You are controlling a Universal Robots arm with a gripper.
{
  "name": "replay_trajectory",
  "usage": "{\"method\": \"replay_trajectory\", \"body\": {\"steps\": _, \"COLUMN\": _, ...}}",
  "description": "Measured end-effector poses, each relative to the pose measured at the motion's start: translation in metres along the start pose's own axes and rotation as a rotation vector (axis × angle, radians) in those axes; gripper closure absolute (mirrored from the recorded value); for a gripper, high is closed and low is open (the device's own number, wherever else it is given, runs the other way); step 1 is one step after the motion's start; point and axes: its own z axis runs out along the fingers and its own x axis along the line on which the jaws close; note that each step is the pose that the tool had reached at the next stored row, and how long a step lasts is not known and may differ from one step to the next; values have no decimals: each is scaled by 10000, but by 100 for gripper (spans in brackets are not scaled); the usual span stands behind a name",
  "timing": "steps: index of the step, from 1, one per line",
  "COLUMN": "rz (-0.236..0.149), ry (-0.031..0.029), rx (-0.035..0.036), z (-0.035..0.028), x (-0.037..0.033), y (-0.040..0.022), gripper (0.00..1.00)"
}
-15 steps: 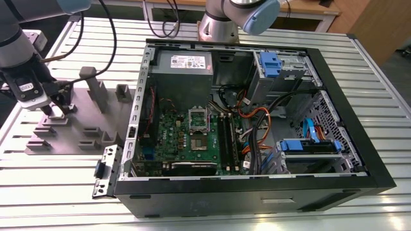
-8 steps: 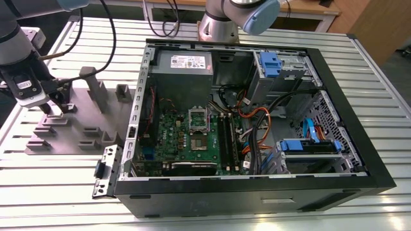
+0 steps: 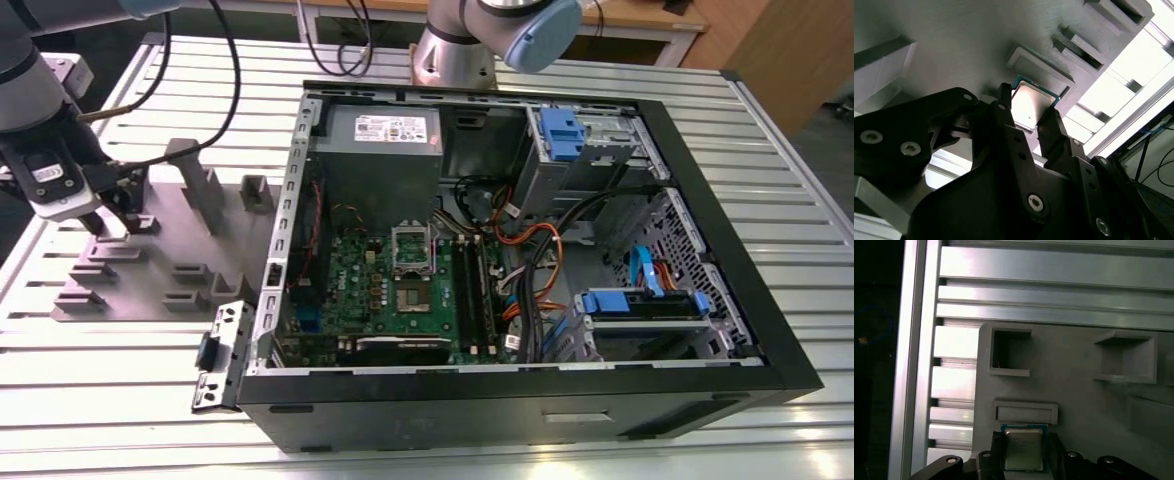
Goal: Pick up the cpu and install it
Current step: 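Pick up the cpu and move it towards the insertion slot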
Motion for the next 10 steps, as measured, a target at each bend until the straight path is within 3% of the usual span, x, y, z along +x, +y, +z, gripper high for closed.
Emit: {"method": "replay_trajectory", "body": {"steps": 10, "rz": 0, "ry": 0, "rx": 0, "z": -58, "x": 1, "y": 2, "gripper": 55}}
